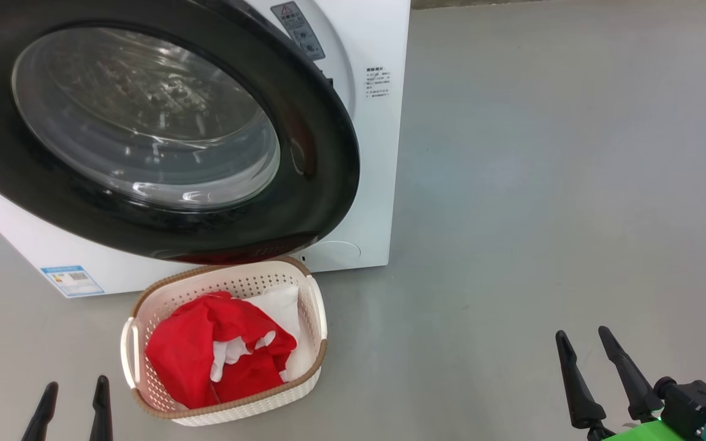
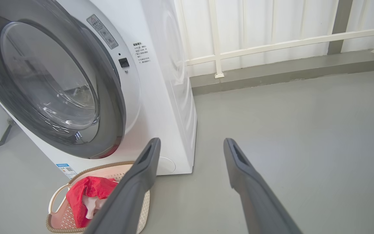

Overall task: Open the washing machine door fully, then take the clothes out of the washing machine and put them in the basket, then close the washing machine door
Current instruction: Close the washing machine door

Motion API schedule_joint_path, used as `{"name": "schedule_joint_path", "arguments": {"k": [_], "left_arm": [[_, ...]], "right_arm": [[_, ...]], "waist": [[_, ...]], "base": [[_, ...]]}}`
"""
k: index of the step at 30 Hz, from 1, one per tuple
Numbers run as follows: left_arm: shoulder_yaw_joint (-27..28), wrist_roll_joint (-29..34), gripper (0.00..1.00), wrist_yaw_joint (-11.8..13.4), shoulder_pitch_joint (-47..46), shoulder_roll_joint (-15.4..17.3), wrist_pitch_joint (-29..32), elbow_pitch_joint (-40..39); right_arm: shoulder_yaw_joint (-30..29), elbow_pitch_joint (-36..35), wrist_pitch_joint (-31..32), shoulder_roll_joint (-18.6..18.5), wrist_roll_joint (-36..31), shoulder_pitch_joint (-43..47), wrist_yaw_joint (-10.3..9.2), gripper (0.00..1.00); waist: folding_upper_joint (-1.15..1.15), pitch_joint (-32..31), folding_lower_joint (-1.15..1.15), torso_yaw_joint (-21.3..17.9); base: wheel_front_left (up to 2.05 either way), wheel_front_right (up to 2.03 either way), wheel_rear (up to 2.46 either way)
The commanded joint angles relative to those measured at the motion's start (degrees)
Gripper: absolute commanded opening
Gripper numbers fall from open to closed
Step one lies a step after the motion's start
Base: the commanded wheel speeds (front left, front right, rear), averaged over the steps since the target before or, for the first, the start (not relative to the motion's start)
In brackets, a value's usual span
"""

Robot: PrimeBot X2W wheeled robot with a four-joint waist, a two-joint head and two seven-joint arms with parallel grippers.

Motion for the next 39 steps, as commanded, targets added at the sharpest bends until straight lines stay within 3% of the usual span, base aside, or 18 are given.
{"name": "schedule_joint_path", "arguments": {"k": [1,18,19,20,21,22,39], "left_arm": [[2.5,0.4,1.00,-0.2,-1.1,0.6,-0.7,-1.7],[2.4,-0.1,1.00,-0.2,-1.4,-0.6,-0.7,-2.1],[2.3,-0.1,1.00,-0.2,-1.4,-0.6,-0.7,-2.1],[2.2,-0.1,1.00,-0.2,-1.5,-0.7,-0.7,-2.1],[2.2,-0.1,1.00,-0.2,-1.5,-0.8,-0.7,-2.2],[2.1,-0.1,1.00,-0.2,-1.5,-0.8,-0.7,-2.2],[-2.4,-0.9,1.00,-0.2,-3.5,-3.4,-0.7,-2.2]], "right_arm": [[1.4,-1.8,-0.3,-0.7,-0.6,-0.1,0.09,1.00],[2.0,-1.9,-0.3,-0.7,0.0,-0.5,0.09,1.00],[2.3,-1.8,-0.3,-0.7,0.2,-0.7,0.09,0.92],[2.7,-1.7,-0.3,-0.7,0.4,-1.0,0.09,0.44],[3.3,-1.6,-0.3,-0.8,0.5,-1.4,0.09,0.18],[3.8,-1.5,-0.3,-0.8,0.7,-1.8,0.09,0.00],[13.1,4.5,-0.3,-1.9,2.2,-17.8,0.09,0.00]], "waist": [[0.00,-0.1,0.00,0.0],[0.00,-0.7,0.00,1.6],[0.00,-0.7,0.00,1.9],[0.00,-0.8,0.00,2.3],[0.00,-0.8,0.00,2.7],[0.00,-0.9,0.00,3.1],[0.00,2.0,0.00,16.7]], "base": [[0.00,0.00,0.00],[0.00,0.00,0.00],[0.00,0.00,0.00],[0.00,0.00,0.00],[0.00,0.00,0.00],[0.00,0.00,0.00],[0.00,0.00,0.00]]}}
